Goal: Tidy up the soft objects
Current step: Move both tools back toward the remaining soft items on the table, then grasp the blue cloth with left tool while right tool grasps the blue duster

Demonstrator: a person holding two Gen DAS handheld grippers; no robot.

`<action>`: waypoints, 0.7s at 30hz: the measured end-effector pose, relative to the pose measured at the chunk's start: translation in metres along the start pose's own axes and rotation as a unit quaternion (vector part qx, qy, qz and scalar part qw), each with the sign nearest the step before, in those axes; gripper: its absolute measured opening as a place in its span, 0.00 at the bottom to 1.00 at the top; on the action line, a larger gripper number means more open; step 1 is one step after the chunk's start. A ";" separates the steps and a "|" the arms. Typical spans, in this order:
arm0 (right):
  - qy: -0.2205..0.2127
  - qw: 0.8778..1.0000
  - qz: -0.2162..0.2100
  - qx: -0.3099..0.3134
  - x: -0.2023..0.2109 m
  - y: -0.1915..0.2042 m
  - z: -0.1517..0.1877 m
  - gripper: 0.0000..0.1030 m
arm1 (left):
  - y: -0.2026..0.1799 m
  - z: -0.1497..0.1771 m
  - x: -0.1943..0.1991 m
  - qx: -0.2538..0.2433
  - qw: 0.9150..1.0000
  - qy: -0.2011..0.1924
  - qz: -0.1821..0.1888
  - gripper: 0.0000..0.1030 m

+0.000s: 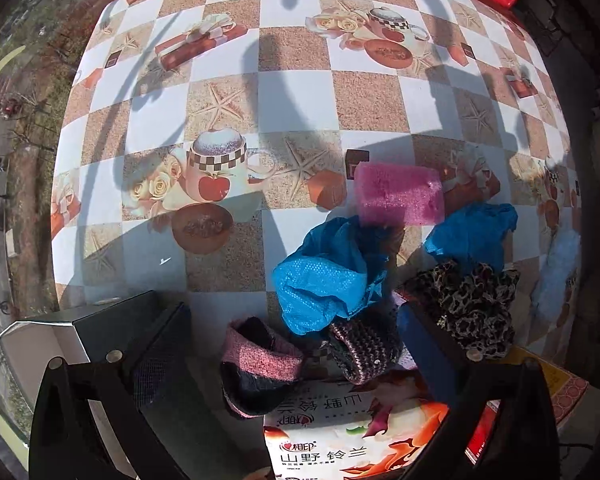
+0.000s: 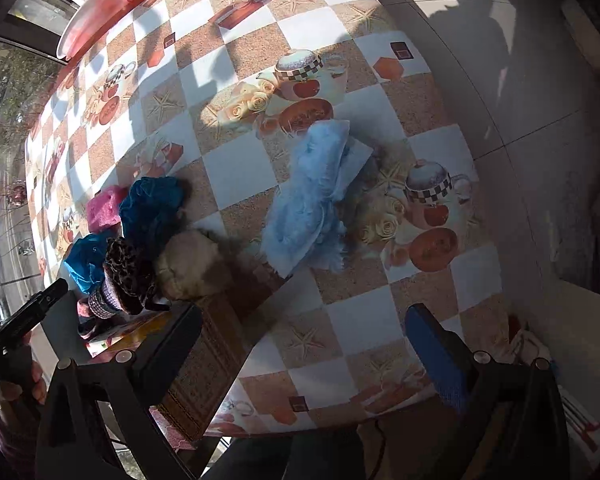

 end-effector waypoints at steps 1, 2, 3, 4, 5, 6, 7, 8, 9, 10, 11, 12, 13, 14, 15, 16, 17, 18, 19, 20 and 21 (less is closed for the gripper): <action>0.004 1.000 0.005 -0.001 -0.008 -0.002 -0.006 0.99 | -0.003 -0.004 -0.006 -0.001 1.000 0.005 -0.002 1.00; 0.008 1.000 0.009 -0.003 -0.016 -0.003 -0.012 0.99 | -0.005 -0.007 -0.012 -0.002 1.000 0.010 -0.006 1.00; 0.010 1.000 0.011 -0.007 -0.024 -0.003 -0.018 0.99 | -0.006 -0.009 -0.017 -0.001 1.000 0.014 -0.009 1.00; 0.008 1.000 0.011 -0.012 -0.030 -0.004 -0.024 0.99 | -0.008 -0.012 -0.023 0.001 1.000 0.019 -0.009 1.00; 0.006 1.000 0.011 -0.014 -0.036 -0.004 -0.031 0.99 | -0.009 -0.014 -0.028 0.002 1.000 0.024 -0.008 1.00; 0.006 1.000 0.015 -0.015 -0.042 -0.004 -0.038 0.99 | -0.010 -0.016 -0.033 0.004 1.000 0.027 -0.008 1.00; 0.006 1.000 0.019 -0.016 -0.048 -0.004 -0.043 0.99 | -0.011 -0.017 -0.038 0.004 0.999 0.031 -0.010 1.00; 0.008 1.000 0.021 -0.014 -0.056 -0.003 -0.048 0.99 | -0.011 -0.018 -0.043 0.005 0.999 0.035 -0.014 1.00; 0.011 1.000 0.024 -0.012 -0.062 -0.003 -0.052 0.99 | -0.011 -0.019 -0.047 0.007 0.999 0.039 -0.019 1.00; 0.015 0.999 0.028 -0.009 -0.068 -0.002 -0.054 0.99 | -0.011 -0.021 -0.052 0.009 0.999 0.042 -0.025 1.00; 0.020 0.999 0.033 -0.005 -0.074 -0.002 -0.056 0.99 | -0.010 -0.021 -0.055 0.011 0.999 0.045 -0.029 1.00; 0.023 0.999 0.038 -0.002 -0.078 -0.001 -0.057 0.99 | -0.010 -0.022 -0.058 0.013 0.998 0.048 -0.030 1.00; 0.025 0.999 0.041 0.002 -0.082 -0.001 -0.057 0.99 | -0.009 -0.022 -0.061 0.015 0.998 0.051 -0.029 1.00; 0.026 0.999 0.043 0.005 -0.085 -0.001 -0.057 0.99 | -0.009 -0.022 -0.064 0.016 0.998 0.054 -0.029 1.00; 0.029 0.999 0.044 0.008 -0.088 -0.001 -0.056 0.99 | -0.010 -0.022 -0.066 0.017 0.998 0.058 -0.029 1.00; 0.035 0.998 0.043 0.009 -0.092 -0.001 -0.055 0.99 | -0.011 -0.021 -0.069 0.015 0.998 0.061 -0.031 1.00; 0.047 0.998 0.041 0.008 -0.099 -0.005 -0.053 1.00 | -0.012 -0.022 -0.071 0.013 0.997 0.064 -0.034 0.99; 0.045 0.998 0.041 0.004 -0.100 -0.006 -0.051 1.00 | -0.014 -0.021 -0.073 0.010 0.997 0.066 -0.035 0.96; 0.040 0.998 0.039 -0.003 -0.099 -0.008 -0.050 1.00 | -0.016 -0.020 -0.075 0.007 0.997 0.068 -0.037 0.94; 0.039 0.999 0.038 -0.007 -0.099 -0.011 -0.050 1.00 | -0.019 -0.019 -0.077 0.006 0.997 0.069 -0.037 0.94; 0.040 0.998 0.039 -0.008 -0.099 -0.012 -0.050 1.00 | -0.020 -0.020 -0.077 0.007 0.997 0.069 -0.034 0.94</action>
Point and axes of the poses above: each gripper's, at about its wrist camera, not at the fingertips, and x roughly against the way its jaws point, y to its left, z to its underside, the point moved 3 cm from there along -x, roughly the way its jaws point, and after that the axes turned 7 degrees about x, right-handed, at the moved point
